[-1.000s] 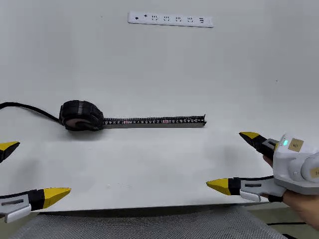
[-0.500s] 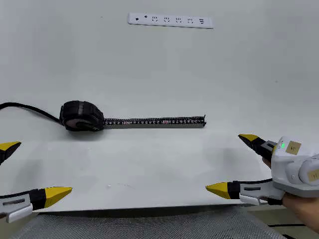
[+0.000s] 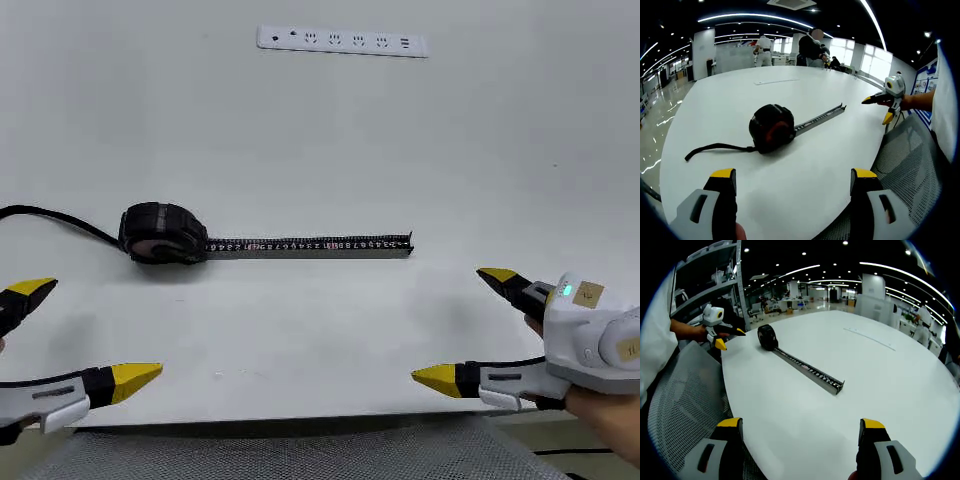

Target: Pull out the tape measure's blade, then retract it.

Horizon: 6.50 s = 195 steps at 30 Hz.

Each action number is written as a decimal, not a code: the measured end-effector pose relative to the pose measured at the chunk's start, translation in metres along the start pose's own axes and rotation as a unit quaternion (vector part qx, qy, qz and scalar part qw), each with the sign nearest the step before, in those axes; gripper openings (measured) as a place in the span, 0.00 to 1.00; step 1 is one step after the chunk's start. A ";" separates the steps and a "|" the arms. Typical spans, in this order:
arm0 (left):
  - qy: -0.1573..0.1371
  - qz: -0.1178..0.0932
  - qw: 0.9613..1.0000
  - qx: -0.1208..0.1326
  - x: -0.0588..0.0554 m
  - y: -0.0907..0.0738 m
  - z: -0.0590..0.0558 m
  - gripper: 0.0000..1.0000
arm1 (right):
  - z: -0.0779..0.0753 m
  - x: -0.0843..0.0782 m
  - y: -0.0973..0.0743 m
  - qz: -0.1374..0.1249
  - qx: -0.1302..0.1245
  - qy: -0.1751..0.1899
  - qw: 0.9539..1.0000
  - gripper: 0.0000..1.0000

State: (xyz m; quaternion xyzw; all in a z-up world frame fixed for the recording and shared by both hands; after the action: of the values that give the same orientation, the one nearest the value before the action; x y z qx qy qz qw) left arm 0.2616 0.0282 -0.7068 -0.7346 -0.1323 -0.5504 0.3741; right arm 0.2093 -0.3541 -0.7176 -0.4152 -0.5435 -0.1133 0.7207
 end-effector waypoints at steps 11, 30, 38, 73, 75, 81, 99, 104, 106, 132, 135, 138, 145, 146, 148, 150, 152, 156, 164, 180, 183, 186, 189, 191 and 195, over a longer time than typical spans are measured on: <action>-0.005 -0.008 1.000 0.001 0.012 0.027 0.001 0.91 | -0.005 0.004 0.001 -0.002 -0.001 0.001 1.000 0.95; -0.009 -0.012 1.000 -0.003 0.023 0.059 0.008 0.90 | -0.007 0.003 0.000 -0.008 -0.006 0.009 1.000 0.96; -0.008 -0.015 1.000 -0.004 0.027 0.069 0.007 0.90 | -0.008 0.003 0.001 -0.009 -0.008 0.011 1.000 0.95; -0.067 -0.035 0.983 0.167 0.032 0.089 0.018 0.71 | -0.033 0.010 0.014 -0.004 0.006 -0.016 1.000 0.81; -0.073 -0.037 0.981 0.175 0.032 0.090 0.020 0.70 | -0.037 0.012 0.016 -0.002 0.008 -0.020 1.000 0.80; -0.084 -0.040 0.977 0.192 0.032 0.094 0.021 0.70 | -0.045 0.017 0.021 0.003 0.016 -0.040 0.999 0.76; -0.083 -0.035 0.969 0.231 0.028 0.100 0.028 0.65 | -0.067 0.028 0.036 0.022 0.054 -0.086 0.995 0.57; -0.086 -0.036 0.967 0.238 0.027 0.101 0.029 0.64 | -0.070 0.029 0.042 0.026 0.066 -0.101 0.992 0.53; -0.090 -0.038 0.965 0.242 0.026 0.102 0.030 0.64 | -0.070 0.029 0.044 0.027 0.072 -0.103 0.992 0.51; -0.086 -0.028 0.967 0.240 0.024 0.103 0.032 0.62 | -0.077 0.023 0.074 0.061 0.132 -0.133 0.980 0.34; -0.086 -0.028 0.967 0.240 0.024 0.103 0.032 0.62 | -0.079 0.022 0.077 0.066 0.140 -0.136 0.978 0.32; -0.087 -0.028 0.967 0.240 0.023 0.103 0.033 0.62 | -0.080 0.022 0.079 0.070 0.147 -0.140 0.977 0.30; -0.089 -0.028 0.967 0.237 0.023 0.103 0.033 0.62 | -0.080 0.021 0.086 0.074 0.169 -0.145 0.972 0.22; -0.089 -0.028 0.967 0.237 0.023 0.103 0.033 0.62 | -0.080 0.021 0.086 0.075 0.171 -0.146 0.972 0.22; -0.089 -0.028 0.967 0.236 0.023 0.103 0.033 0.62 | -0.080 0.020 0.088 0.077 0.176 -0.149 0.970 0.20; -0.089 -0.027 0.967 0.236 0.023 0.103 0.033 0.62 | -0.080 0.020 0.090 0.078 0.179 -0.152 0.969 0.20; -0.089 -0.027 0.967 0.236 0.023 0.104 0.033 0.62 | -0.080 0.020 0.091 0.080 0.184 -0.158 0.967 0.18; -0.090 -0.027 0.967 0.236 0.023 0.104 0.033 0.62 | -0.080 0.020 0.095 0.078 0.194 -0.171 0.963 0.13; -0.092 -0.028 0.967 0.236 0.023 0.104 0.033 0.62 | -0.080 0.020 0.096 0.075 0.196 -0.175 0.962 0.12; -0.114 -0.040 0.962 0.243 0.025 0.102 0.033 0.62 | -0.079 0.020 0.096 0.069 0.187 -0.172 0.965 0.11; -0.109 -0.039 0.963 0.242 0.024 0.102 0.034 0.61 | -0.079 0.020 0.096 0.068 0.187 -0.172 0.965 0.11; -0.108 -0.032 0.964 0.242 0.025 0.103 0.034 0.61 | -0.079 0.020 0.096 0.069 0.186 -0.174 0.965 0.11; -0.107 -0.031 0.964 0.241 0.024 0.102 0.034 0.60 | -0.080 0.020 0.096 0.070 0.187 -0.178 0.964 0.11; -0.107 -0.028 0.964 0.242 0.025 0.103 0.035 0.59 | -0.079 0.020 0.096 0.071 0.187 -0.180 0.963 0.11; -0.108 -0.021 0.963 0.244 0.025 0.102 0.035 0.58 | -0.080 0.021 0.097 0.073 0.183 -0.185 0.963 0.10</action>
State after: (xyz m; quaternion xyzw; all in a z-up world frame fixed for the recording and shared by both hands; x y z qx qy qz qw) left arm 0.3573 -0.0230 -0.7298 -0.6729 -0.3176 -0.4268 0.5140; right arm 0.3324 -0.3447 -0.7502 -0.3285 -0.6471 0.1193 0.6776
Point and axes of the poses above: the centre of the closed fingertips' face, and the gripper's own axes: y roughly forward along the fingers, z roughly to its left, x roughly out of its top, the point moved 5 cm from there along -y, roughly backward along the fingers, and after that the axes turned 13 degrees about -z, right-handed, at the moved point
